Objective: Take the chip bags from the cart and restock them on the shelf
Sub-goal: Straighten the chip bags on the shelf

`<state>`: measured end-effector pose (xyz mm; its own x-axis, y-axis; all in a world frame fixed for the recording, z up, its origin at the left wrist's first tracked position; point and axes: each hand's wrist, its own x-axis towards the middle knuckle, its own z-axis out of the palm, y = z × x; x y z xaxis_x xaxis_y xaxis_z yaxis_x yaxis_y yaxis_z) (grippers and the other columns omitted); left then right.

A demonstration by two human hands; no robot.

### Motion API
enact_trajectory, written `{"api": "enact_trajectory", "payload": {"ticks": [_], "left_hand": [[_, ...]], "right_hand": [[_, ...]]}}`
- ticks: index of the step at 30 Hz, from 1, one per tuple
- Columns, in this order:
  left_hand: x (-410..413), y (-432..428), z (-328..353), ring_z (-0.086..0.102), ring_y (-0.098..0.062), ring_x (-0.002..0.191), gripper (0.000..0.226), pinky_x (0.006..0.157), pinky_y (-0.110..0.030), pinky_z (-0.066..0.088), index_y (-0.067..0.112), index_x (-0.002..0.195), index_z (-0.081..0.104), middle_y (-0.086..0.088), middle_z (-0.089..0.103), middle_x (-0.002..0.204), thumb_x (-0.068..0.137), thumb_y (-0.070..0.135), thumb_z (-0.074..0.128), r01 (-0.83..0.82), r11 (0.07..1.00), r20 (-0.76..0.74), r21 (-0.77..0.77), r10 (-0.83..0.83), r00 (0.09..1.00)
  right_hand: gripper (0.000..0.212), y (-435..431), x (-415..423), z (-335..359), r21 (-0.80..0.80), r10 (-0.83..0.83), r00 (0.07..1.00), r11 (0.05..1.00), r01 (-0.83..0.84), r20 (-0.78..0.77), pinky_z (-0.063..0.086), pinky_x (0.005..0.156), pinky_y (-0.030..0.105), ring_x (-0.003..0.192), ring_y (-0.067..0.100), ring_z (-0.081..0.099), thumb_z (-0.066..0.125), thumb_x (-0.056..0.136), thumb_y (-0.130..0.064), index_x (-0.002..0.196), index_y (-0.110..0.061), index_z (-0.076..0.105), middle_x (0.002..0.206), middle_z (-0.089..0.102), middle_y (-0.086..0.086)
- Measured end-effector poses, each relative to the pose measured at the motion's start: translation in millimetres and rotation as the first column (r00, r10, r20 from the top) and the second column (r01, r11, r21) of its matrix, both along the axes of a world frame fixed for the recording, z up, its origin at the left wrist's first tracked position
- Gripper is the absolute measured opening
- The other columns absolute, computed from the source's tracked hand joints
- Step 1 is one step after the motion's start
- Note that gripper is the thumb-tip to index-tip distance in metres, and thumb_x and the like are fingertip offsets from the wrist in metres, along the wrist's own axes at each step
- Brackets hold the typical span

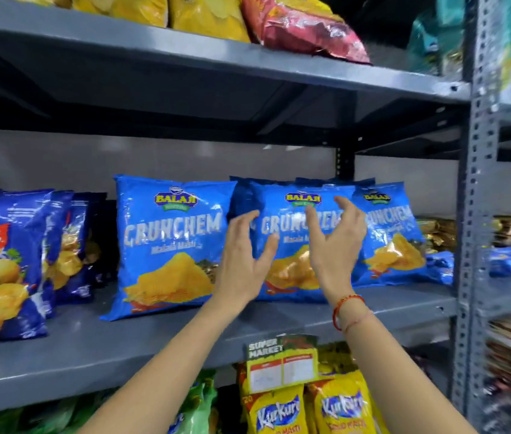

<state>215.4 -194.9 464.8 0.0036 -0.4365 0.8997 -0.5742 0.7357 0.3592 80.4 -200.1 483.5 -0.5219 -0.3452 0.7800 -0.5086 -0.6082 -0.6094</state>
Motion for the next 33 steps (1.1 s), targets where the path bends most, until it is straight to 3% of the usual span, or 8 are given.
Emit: {"api": "enact_trajectory", "payload": {"ticks": [5, 8, 11, 14, 18, 23, 29, 33], "left_hand": [[-34.0, -30.3, 4.0, 0.031, -0.025, 0.136, 0.07, 0.112, -0.037, 0.024, 0.014, 0.142, 0.026, -0.012, 0.031, 0.148, 0.087, 0.048, 0.054, 0.142, 0.921, -0.289, 0.364, -0.033, 0.957], [-33.6, -46.6, 13.7, 0.038, -0.027, 0.13, 0.078, 0.102, -0.037, 0.031, 0.015, 0.141, 0.027, -0.008, 0.037, 0.145, 0.082, 0.055, 0.057, 0.29, 0.806, -0.485, 0.516, -0.004, 0.875], [-27.5, -52.4, 17.5, 0.056, -0.015, 0.098, 0.077, 0.078, -0.024, 0.04, 0.015, 0.134, 0.034, 0.002, 0.049, 0.12, 0.075, 0.051, 0.068, 0.448, 0.672, -0.568, 0.59, -0.048, 0.821], [-24.8, -57.0, 13.5, 0.068, -0.01, 0.07, 0.063, 0.052, -0.02, 0.05, 0.012, 0.116, 0.055, -0.002, 0.069, 0.102, 0.064, 0.035, 0.082, 0.563, 0.646, -0.661, 0.516, -0.118, 0.741], [-30.9, -59.0, 2.6, 0.072, -0.017, 0.08, 0.06, 0.064, -0.029, 0.057, 0.016, 0.109, 0.061, -0.005, 0.073, 0.1, 0.057, 0.033, 0.087, 0.568, 0.725, -0.696, 0.39, -0.172, 0.697], [-33.3, -60.6, -6.9, 0.066, -0.014, 0.093, 0.064, 0.076, -0.033, 0.055, 0.021, 0.113, 0.054, 0.001, 0.067, 0.106, 0.059, 0.034, 0.086, 0.431, 0.844, -0.649, 0.32, -0.136, 0.749], [-34.9, -60.9, -12.6, 0.061, -0.006, 0.091, 0.069, 0.067, -0.019, 0.048, 0.022, 0.118, 0.047, 0.006, 0.061, 0.105, 0.061, 0.035, 0.085, 0.338, 0.883, -0.588, 0.327, -0.09, 0.804], [-37.6, -57.8, -15.8, 0.055, -0.014, 0.101, 0.084, 0.079, -0.026, 0.043, 0.02, 0.131, 0.038, 0.003, 0.056, 0.115, 0.062, 0.039, 0.083, 0.229, 0.911, -0.537, 0.342, -0.011, 0.844]], "right_hand": [[0.08, -29.1, -52.6, -4.1, 0.291, 0.228, 0.937, 0.907, -0.303, 0.265, 0.039, 0.102, 0.04, 0.125, 0.027, 0.047, 0.067, 0.076, -0.059, 0.135, -0.011, 0.043, 0.136, 0.049, 0.009], [0.083, -46.3, -69.6, -2.1, 0.378, 0.52, 0.718, 0.617, -0.691, 0.464, 0.047, 0.09, 0.037, 0.11, 0.021, 0.057, 0.075, 0.064, -0.063, 0.126, -0.014, 0.052, 0.126, 0.059, 0.0], [0.114, -60.5, -76.3, -3.1, 0.427, 0.619, 0.614, 0.444, -0.788, 0.489, 0.042, 0.108, 0.045, 0.123, 0.027, 0.056, 0.081, 0.043, -0.068, 0.139, -0.018, 0.046, 0.135, 0.059, 0.007], [0.09, -72.3, -76.2, -5.1, 0.375, 0.674, 0.586, 0.452, -0.809, 0.45, 0.056, 0.09, 0.039, 0.105, 0.027, 0.07, 0.086, 0.053, -0.051, 0.129, -0.012, 0.057, 0.116, 0.072, 0.009], [0.048, -80.2, -75.9, -8.3, 0.239, 0.715, 0.571, 0.52, -0.82, 0.404, 0.058, 0.056, 0.025, 0.077, 0.018, 0.076, 0.084, 0.068, -0.028, 0.109, -0.012, 0.066, 0.09, 0.079, 0.003], [0.033, -87.6, -68.6, -15.5, 0.148, 0.747, 0.58, 0.566, -0.811, 0.324, 0.059, 0.063, 0.025, 0.083, 0.017, 0.075, 0.08, 0.074, -0.02, 0.103, -0.017, 0.065, 0.098, 0.075, 0.003], [0.032, -96.8, -65.7, -23.4, 0.13, 0.731, 0.611, 0.604, -0.787, 0.304, 0.058, 0.065, 0.022, 0.087, 0.017, 0.074, 0.08, 0.075, -0.021, 0.103, -0.017, 0.064, 0.105, 0.073, 0.007], [0.043, -99.2, -63.7, -26.1, 0.144, 0.669, 0.694, 0.684, -0.715, 0.266, 0.059, 0.083, 0.035, 0.099, 0.021, 0.071, 0.081, 0.073, -0.03, 0.108, -0.014, 0.063, 0.111, 0.071, 0.008]]}}
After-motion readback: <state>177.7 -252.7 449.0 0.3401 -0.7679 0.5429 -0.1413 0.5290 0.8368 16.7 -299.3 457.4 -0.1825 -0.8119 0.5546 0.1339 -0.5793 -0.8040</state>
